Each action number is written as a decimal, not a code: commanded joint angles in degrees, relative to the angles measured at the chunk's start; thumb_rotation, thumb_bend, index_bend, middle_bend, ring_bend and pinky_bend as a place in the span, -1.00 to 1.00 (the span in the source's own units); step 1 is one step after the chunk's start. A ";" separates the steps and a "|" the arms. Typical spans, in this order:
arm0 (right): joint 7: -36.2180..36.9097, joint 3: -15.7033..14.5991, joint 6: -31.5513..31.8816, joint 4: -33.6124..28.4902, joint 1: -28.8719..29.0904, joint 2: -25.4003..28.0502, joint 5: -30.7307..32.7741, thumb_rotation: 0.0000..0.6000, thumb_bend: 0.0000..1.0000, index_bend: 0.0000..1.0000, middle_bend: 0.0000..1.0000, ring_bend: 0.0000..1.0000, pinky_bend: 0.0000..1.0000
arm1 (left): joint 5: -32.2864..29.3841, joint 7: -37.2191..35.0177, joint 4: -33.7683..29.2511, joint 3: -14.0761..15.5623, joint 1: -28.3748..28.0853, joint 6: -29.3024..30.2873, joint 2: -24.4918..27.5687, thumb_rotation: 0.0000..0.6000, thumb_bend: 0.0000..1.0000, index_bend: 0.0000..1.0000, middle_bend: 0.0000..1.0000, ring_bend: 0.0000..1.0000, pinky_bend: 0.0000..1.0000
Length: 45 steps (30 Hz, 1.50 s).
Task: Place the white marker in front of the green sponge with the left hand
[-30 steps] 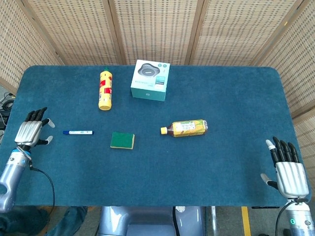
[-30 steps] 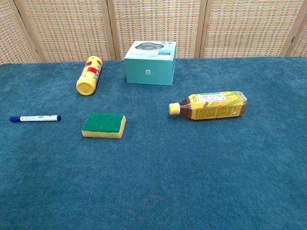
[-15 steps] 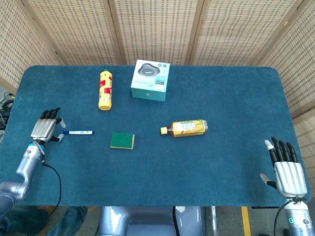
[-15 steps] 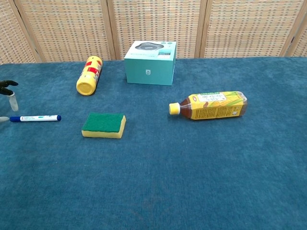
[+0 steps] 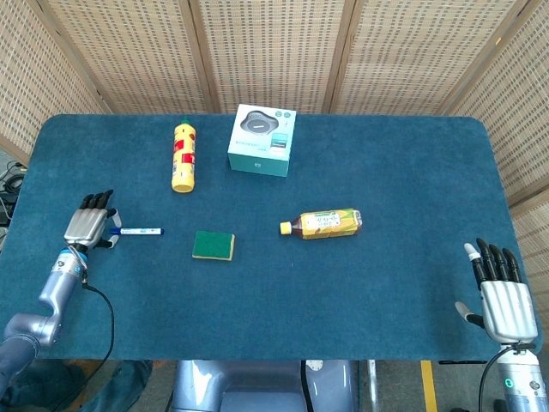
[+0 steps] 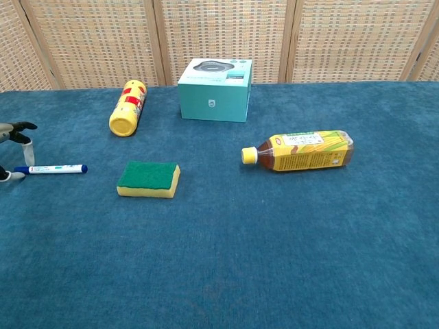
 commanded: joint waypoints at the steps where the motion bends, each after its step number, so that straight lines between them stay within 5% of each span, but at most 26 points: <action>1: 0.22 -0.03 0.11 0.05 -0.01 -0.06 -0.12 1.00 -1.00 -0.96 -1.00 -1.00 -1.00 | -0.20 0.06 0.25 -0.04 -0.18 -0.27 -0.40 1.00 -0.36 -0.01 -1.00 -1.00 -1.00; 14: 1.07 -0.04 0.57 0.31 -0.10 -0.09 -0.28 1.00 -1.00 -0.99 -1.00 -1.00 -1.00 | -0.75 1.24 -0.16 -0.36 -0.01 1.26 -0.58 1.00 -0.24 0.24 -1.00 -1.00 -1.00; 24: 0.75 -0.21 0.62 -0.24 -0.20 0.13 -0.27 1.00 -1.00 -1.00 -1.00 -1.00 -1.00 | 1.14 0.06 -6.83 0.43 1.97 7.94 3.43 1.00 -0.23 0.28 -1.00 -1.00 -1.00; 32: 0.87 -0.48 0.74 -1.22 -0.39 0.71 -0.50 1.00 -1.00 -0.99 -1.00 -1.00 -1.00 | 5.19 2.86 -23.81 2.76 5.44 18.01 11.65 1.00 -0.23 0.28 -1.00 -1.00 -1.00; 45: 2.07 -0.74 1.02 -1.79 -0.58 1.53 -1.14 1.00 -1.00 -0.99 -1.00 -1.00 -1.00 | -1.17 20.18 -44.98 1.61 6.22 15.67 14.86 1.00 -0.24 0.24 -1.00 -1.00 -1.00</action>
